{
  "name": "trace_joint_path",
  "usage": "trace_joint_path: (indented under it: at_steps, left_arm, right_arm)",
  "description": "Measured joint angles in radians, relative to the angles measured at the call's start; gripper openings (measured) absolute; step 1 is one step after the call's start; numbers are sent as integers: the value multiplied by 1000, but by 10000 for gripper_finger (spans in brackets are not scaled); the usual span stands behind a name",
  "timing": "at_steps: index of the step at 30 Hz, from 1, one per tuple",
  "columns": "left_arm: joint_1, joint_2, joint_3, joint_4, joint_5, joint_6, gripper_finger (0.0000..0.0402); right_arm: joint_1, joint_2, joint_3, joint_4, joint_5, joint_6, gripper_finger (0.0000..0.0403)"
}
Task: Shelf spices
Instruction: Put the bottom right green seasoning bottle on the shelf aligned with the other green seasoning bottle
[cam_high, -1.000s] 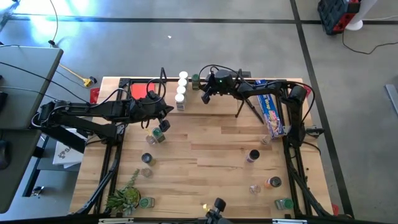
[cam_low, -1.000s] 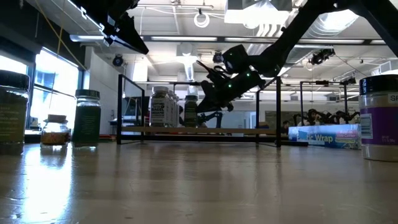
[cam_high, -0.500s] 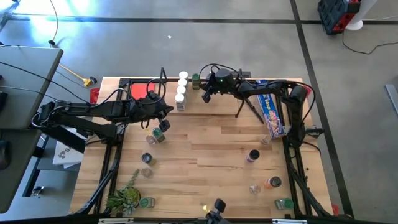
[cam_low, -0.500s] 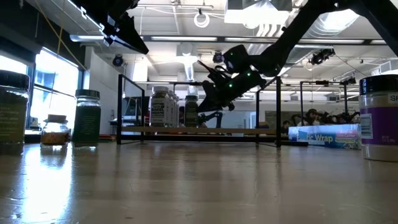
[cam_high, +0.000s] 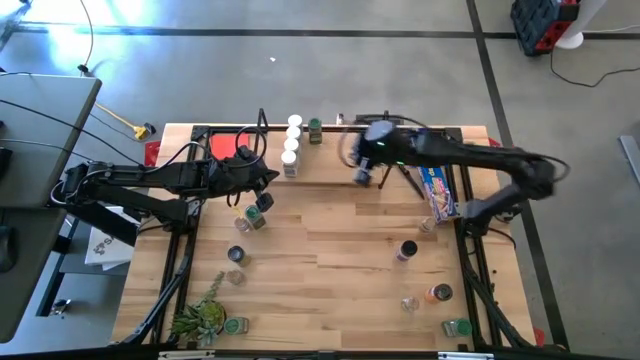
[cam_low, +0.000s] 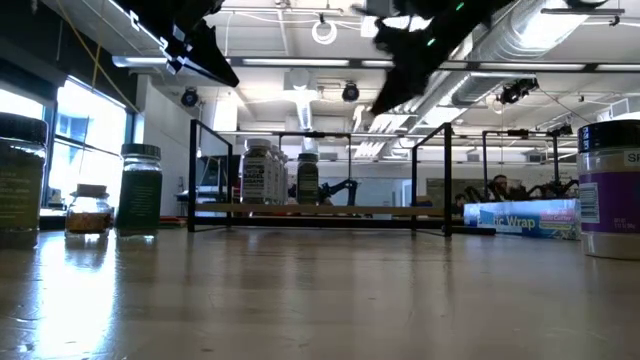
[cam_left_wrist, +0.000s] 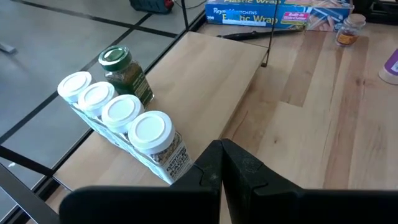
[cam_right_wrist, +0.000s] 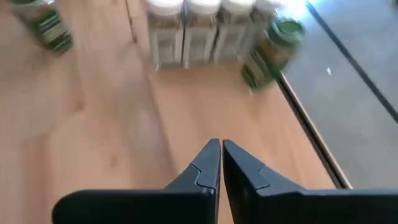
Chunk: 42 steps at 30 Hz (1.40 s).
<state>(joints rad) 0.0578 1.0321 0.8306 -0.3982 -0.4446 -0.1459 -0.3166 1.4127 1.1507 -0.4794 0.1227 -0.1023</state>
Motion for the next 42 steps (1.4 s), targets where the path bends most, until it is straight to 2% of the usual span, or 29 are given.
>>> trace_joint_path:
  at_steps: [6,10,12,18,24,28,33,36,38,42]
  left_arm:
    - [0,0,0,0,0,0,0]
    - [0,0,0,0,0,0,0]
    - [0,0,0,0,0,0,0]
    - [0,0,0,0,0,0,0]
    - [0,0,0,0,0,0,0]
    - [0,0,0,0,0,0,0]
    - [0,0,0,0,0,0,0]
    - [0,0,0,0,0,0,0]
    - [0,0,0,0,0,0,0]
    - [0,0,0,0,0,0,0]
  right_arm:
    - [131,-280,0,-299,8,235,11]
    - [265,-362,0,-411,5,403,11]
    - [343,-368,0,-462,-36,477,11]
    - [631,-325,0,-527,-170,804,11]
    - [958,-223,0,-533,-184,1217,11]
    - [1138,-154,0,-533,-194,1476,11]
    - [1297,-76,0,-553,-259,1713,12]
    - [1346,-43,-2,-560,-373,1813,24]
    - [1385,-26,-2,-546,-411,1866,45]
    - [1461,-1,-2,-525,-411,1982,110]
